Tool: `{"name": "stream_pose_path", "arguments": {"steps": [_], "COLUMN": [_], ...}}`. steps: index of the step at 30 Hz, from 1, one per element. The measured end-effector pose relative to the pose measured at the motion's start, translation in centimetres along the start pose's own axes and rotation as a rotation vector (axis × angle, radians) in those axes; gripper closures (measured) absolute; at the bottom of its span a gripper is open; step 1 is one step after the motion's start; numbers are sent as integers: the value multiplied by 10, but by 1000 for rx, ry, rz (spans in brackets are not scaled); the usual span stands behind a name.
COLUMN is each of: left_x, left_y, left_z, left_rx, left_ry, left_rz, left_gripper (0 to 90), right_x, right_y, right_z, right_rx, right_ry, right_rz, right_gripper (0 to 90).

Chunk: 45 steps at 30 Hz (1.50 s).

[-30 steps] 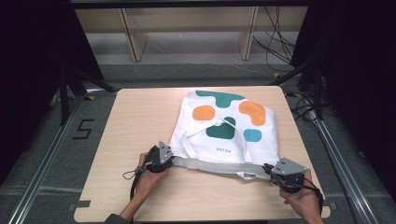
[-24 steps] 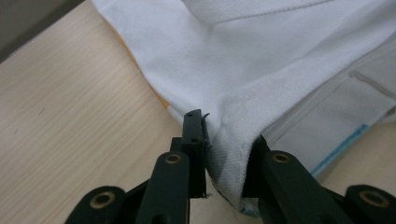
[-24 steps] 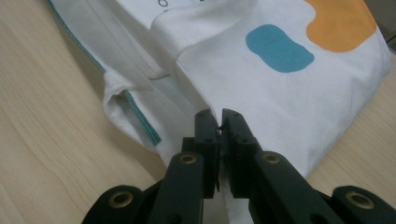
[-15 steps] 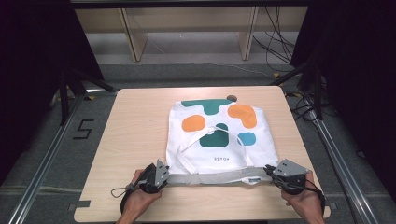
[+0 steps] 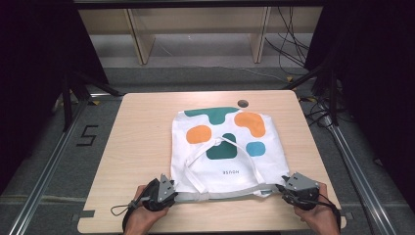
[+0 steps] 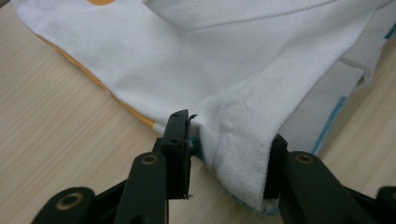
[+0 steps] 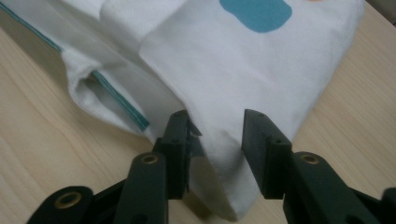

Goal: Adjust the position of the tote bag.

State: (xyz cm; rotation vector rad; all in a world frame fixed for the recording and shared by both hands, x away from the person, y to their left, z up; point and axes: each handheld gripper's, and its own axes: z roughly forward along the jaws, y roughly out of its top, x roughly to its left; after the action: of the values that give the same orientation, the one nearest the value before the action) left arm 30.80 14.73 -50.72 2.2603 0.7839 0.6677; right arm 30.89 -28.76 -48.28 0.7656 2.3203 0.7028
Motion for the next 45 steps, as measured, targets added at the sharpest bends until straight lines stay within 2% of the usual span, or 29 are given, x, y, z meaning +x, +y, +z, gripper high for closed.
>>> {"name": "stream_pose_path", "arguments": {"steps": [3,5,6,8,10,12,13,14,16,17,20,22,23,24,26,27,28,29,30,31,33,36,37,39,41,42,43,44,45], "left_x": [1,1,1,0,-1,-1,0,1,1,1,3,5,7,5,4,5,4,3,4,3,4,5,5,6,9,10,8,9,9], "left_y": [0,0,0,0,1,1,2,1,1,1,1,2,3,3,4,5,6,5,6,6,6,7,8,8,10,11,12,13,15], "left_z": [2,3,7,7,10,12,12,13,12,12,11,10,11,10,10,10,9,9,9,8,4,-2,-6,-7,-12,-14,-15,-18,-21], "left_rx": [-1,-2,1,8,11,11,30,15,19,20,14,9,-8,4,5,-5,0,1,-10,-8,-15,-33,-59,-66,-62,-73,-117,-121,-141], "left_ry": [1,-1,1,6,11,18,16,16,21,22,8,-1,-7,-14,-15,-9,-7,-13,-10,-17,-6,-5,0,-2,-5,0,15,20,27], "left_rz": [-13,-12,-15,-15,-1,-4,-2,-9,-7,-8,-11,-17,13,-4,0,32,33,9,28,7,26,18,-13,-17,-3,-8,-42,-35,-38], "left_gripper": [574,556,517,511,497,483,476,475,488,488,538,599,639,712,737,761,779,791,800,800,803,804,804,804,805,804,804,803,803], "right_x": [-1,-7,-14,-17,-20,-23,-23,-27,-27,-27,-29,-30,-32,-31,-32,-32,-32,-33,-35,-35,-36,-35,-34,-34,-33,-32,-32,-31,-32], "right_y": [-3,-8,-13,-16,-19,-17,-14,-10,-6,-6,-7,-8,-9,-7,-7,-6,-6,-6,-5,-5,-4,-4,-4,-4,-5,-4,-4,-3,-2], "right_z": [4,7,10,11,14,18,20,26,30,30,33,32,30,27,26,25,23,21,16,16,12,5,5,4,2,-2,-2,-3,-5], "right_rx": [26,24,52,64,62,48,30,13,17,17,49,40,35,38,27,20,6,-11,-55,-55,-86,-126,-134,-137,-146,-166,-166,-177,-188], "right_ry": [-9,-5,-21,-17,-5,-25,-36,-53,-54,-54,-47,-14,-13,-11,-14,-19,-21,-23,-37,-37,-33,-25,-20,-16,-11,-15,-15,-22,-29], "right_rz": [-16,26,43,44,78,60,58,54,22,22,-15,63,61,62,55,54,67,69,98,98,120,157,160,163,165,190,190,200,185], "right_gripper": [591,581,561,551,523,520,508,511,583,583,729,769,781,799,805,809,813,815,817,817,816,815,815,816,816,816,816,820,830]}}
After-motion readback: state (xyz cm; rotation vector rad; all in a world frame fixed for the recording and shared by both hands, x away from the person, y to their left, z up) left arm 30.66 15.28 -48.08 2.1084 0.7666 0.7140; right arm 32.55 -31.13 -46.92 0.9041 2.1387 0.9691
